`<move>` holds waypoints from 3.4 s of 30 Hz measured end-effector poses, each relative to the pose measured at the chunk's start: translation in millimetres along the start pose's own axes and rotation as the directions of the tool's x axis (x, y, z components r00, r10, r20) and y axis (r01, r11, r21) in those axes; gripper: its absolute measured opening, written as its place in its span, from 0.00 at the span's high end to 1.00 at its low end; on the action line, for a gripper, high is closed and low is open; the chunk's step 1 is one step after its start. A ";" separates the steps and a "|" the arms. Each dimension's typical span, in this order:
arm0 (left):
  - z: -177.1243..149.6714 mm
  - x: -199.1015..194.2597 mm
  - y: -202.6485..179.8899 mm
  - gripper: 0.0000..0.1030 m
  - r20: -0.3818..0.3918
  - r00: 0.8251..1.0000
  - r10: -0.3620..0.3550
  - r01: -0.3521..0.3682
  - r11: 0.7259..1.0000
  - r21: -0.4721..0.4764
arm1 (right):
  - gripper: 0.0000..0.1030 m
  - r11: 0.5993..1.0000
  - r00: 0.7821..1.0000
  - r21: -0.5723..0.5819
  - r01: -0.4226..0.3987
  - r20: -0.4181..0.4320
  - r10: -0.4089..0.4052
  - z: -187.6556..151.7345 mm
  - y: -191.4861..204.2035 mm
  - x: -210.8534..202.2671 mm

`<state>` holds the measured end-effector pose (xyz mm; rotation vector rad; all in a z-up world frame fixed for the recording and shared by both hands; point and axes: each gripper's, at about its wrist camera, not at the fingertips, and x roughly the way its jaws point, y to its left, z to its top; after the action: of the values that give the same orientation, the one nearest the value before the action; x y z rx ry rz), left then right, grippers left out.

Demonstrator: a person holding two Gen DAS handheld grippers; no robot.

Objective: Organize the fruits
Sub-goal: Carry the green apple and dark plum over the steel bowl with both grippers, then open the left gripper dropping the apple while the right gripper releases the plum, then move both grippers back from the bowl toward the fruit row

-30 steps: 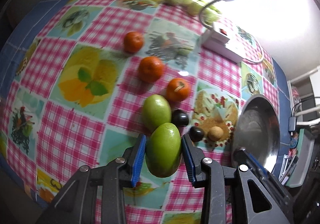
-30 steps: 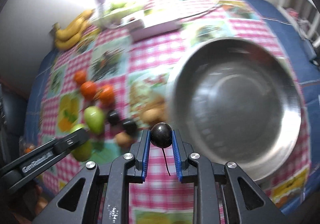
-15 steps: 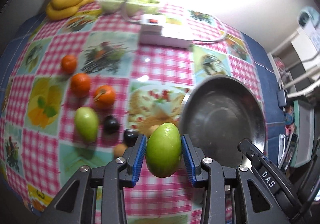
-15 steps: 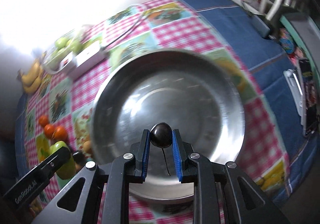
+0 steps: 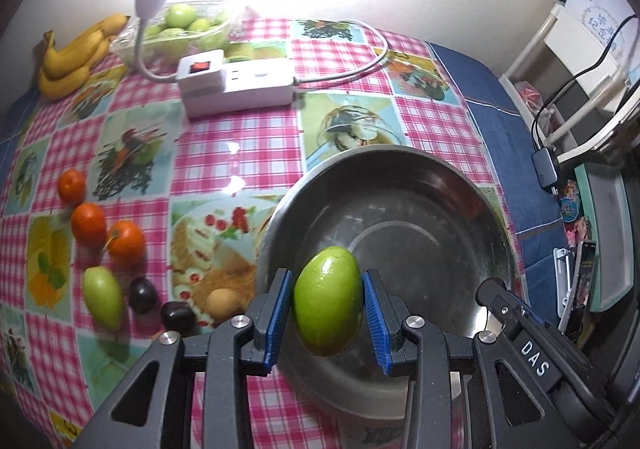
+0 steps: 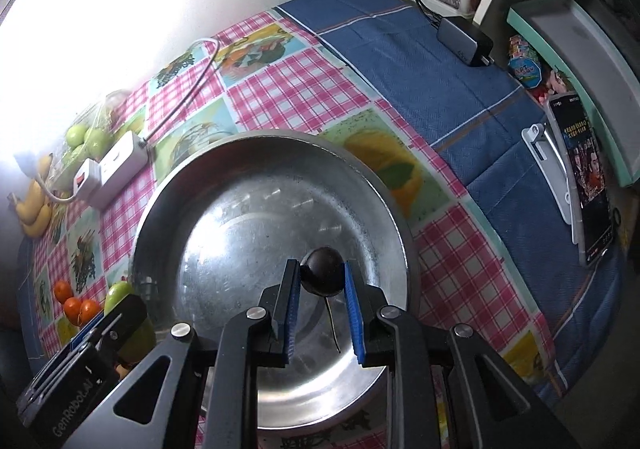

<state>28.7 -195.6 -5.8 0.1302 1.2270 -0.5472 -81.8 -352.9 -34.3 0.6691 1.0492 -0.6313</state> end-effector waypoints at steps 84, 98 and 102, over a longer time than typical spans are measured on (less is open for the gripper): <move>-3.3 14.1 59.4 0.00 -0.012 0.935 0.355 -0.353 0.924 -0.145 | 0.10 0.989 1.000 -0.149 0.015 -0.016 -0.017 -2.3 26.4 15.9; -11.3 -8.7 80.7 0.00 0.046 0.939 0.340 -0.327 0.928 -0.178 | 0.10 0.980 0.997 -0.185 -0.077 -0.012 0.076 -10.1 44.6 7.1; -17.1 -22.7 102.9 0.00 0.058 0.934 0.352 -0.330 0.915 -0.233 | 0.10 0.977 0.994 -0.181 -0.110 -0.022 0.108 -12.6 49.1 5.7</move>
<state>56.7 -92.7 -10.8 0.1252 1.1276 -0.1086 -50.4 -312.8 -34.6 0.5667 1.0591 -0.4305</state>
